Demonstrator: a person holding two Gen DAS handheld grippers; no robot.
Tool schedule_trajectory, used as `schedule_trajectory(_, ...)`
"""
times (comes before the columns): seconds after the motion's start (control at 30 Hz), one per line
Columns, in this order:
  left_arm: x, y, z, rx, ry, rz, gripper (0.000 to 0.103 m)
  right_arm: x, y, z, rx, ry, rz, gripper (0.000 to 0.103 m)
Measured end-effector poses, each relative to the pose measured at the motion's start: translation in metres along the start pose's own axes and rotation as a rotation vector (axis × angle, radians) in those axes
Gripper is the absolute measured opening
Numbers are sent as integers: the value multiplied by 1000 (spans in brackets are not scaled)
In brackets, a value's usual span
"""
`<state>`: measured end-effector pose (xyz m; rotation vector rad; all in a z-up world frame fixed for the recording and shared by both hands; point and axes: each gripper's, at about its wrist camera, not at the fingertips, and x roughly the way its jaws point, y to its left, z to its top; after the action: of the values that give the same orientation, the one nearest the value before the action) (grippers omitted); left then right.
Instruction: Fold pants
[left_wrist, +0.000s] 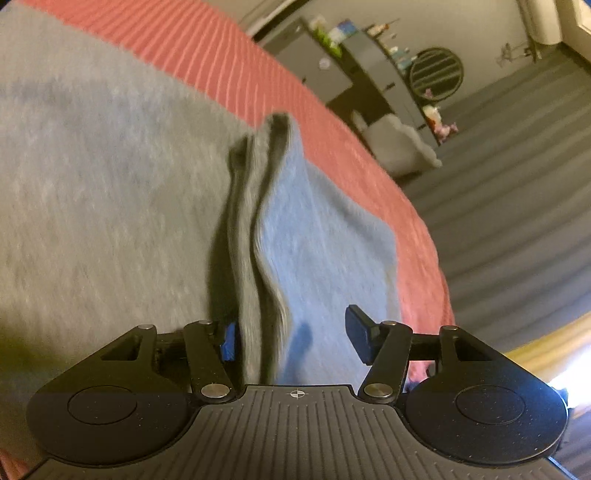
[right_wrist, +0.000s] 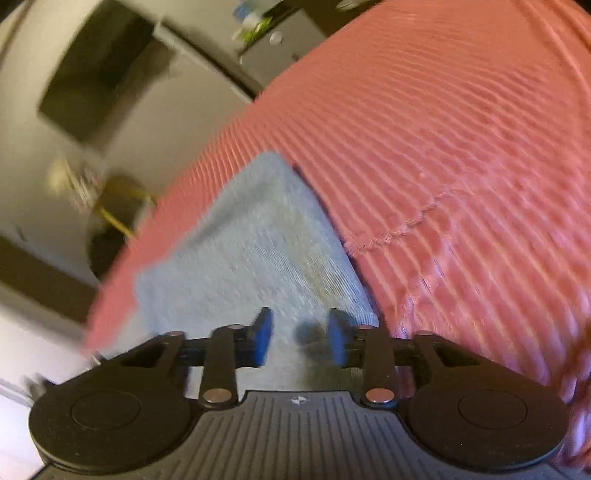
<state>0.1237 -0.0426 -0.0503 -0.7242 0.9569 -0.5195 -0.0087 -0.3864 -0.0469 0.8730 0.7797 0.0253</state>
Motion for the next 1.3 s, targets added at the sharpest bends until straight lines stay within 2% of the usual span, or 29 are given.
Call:
schedule_trajectory(0.1, 4, -2, -5, -8, 26, -1, 65, 4, 0, -3, -13, 4, -7, 44)
schedule_trajectory(0.17, 8, -2, -6, -3, 34, 2, 63, 9, 6, -3, -39, 20, -19, 46)
schedule_trajectory(0.2, 9, 0, -5, -12, 35, 5, 58, 12, 8, -2, -53, 22, -28, 47)
schedule_trajectory(0.27, 11, 4, -1, -56, 40, 12, 38, 15, 12, -6, -77, 26, -46, 47)
schedule_trajectory(0.3, 14, 7, 1, -88, 47, 27, 17, 16, 13, -7, -85, 28, -54, 47)
schedule_trajectory(0.33, 15, 11, 1, -116, 53, 41, 15, 17, 15, -7, -91, 28, -59, 47)
schedule_trajectory(0.43, 13, 18, 1, -154, 30, 4, 14, 14, 19, -5, -114, 24, -68, 48)
schedule_trajectory(0.53, 3, 14, 6, -120, -9, -25, 13, 8, 31, -11, -174, -5, -86, 53)
schedule_trajectory(0.63, -12, 13, 15, -113, -53, -91, 13, 3, 38, -14, -205, -24, -82, 58)
schedule_trajectory(0.67, -18, 11, 17, -92, -73, -88, 13, 3, 39, -15, -206, -27, -80, 58)
schedule_trajectory(0.8, -48, 10, 28, -1, -148, -10, 13, 1, 45, -18, -216, -59, -109, 60)
schedule_trajectory(0.9, -59, 23, 35, -40, -108, 59, 14, 1, 50, -19, -214, -65, -123, 60)
schedule_trajectory(1.0, -51, 39, 34, -91, -60, 141, 20, 0, 60, -27, -229, -54, -107, 60)
schedule_trajectory(1.07, -48, 42, 31, -118, -61, 146, 20, 0, 65, -35, -230, -27, -76, 60)
schedule_trajectory(1.17, -50, 37, 29, -87, -72, 151, 25, 5, 66, -48, -183, 43, -35, 61)
schedule_trajectory(1.3, -48, 35, 26, -101, -79, 148, 25, 9, 57, -59, -127, 110, 8, 61)
